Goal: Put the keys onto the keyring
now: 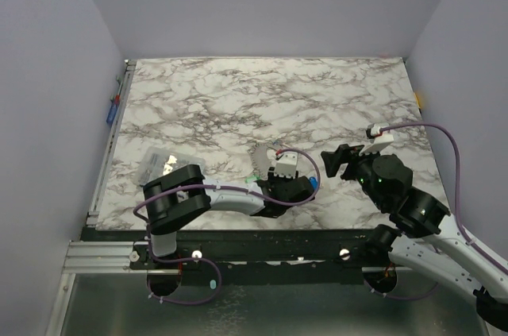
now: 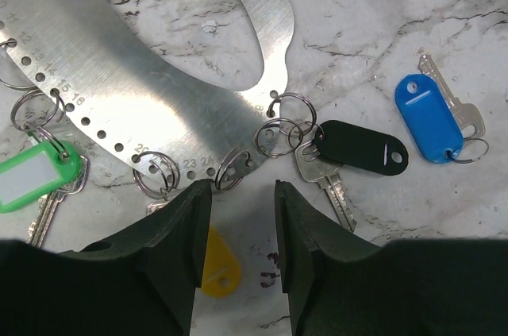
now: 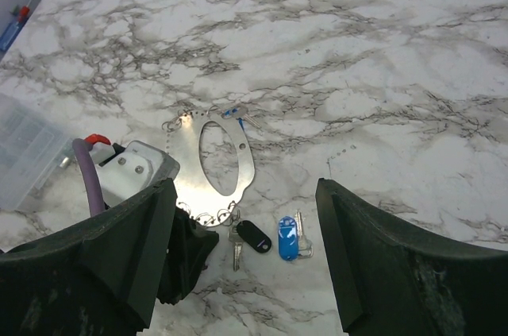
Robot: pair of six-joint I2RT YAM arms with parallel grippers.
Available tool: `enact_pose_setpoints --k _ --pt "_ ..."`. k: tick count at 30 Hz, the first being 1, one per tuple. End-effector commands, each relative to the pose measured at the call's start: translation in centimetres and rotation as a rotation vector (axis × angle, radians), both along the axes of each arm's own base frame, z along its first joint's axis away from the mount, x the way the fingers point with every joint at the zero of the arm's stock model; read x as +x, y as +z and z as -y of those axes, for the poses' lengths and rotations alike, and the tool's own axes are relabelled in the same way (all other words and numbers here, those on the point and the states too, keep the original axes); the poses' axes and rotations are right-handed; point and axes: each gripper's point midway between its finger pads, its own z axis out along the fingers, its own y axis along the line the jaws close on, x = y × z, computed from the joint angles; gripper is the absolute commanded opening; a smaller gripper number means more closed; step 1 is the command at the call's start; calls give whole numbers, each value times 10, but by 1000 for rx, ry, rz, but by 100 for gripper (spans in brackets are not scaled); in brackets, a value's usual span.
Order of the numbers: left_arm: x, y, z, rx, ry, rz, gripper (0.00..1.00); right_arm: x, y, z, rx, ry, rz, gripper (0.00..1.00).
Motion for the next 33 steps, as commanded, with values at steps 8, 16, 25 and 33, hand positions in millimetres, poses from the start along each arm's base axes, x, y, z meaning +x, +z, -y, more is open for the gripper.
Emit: enact_pose_setpoints --k 8,16,25,33 --pt "7 -8 -2 34 -6 52 37 -2 1 -4 1 17 -15 80" --pt "11 -6 -9 57 6 81 27 -2 1 -5 0 24 -18 80" --pt "14 -3 -9 64 8 100 39 -3 0 -9 -1 40 -30 80" --pt "15 5 -7 62 -10 116 44 -2 0 -11 -3 46 -33 80"
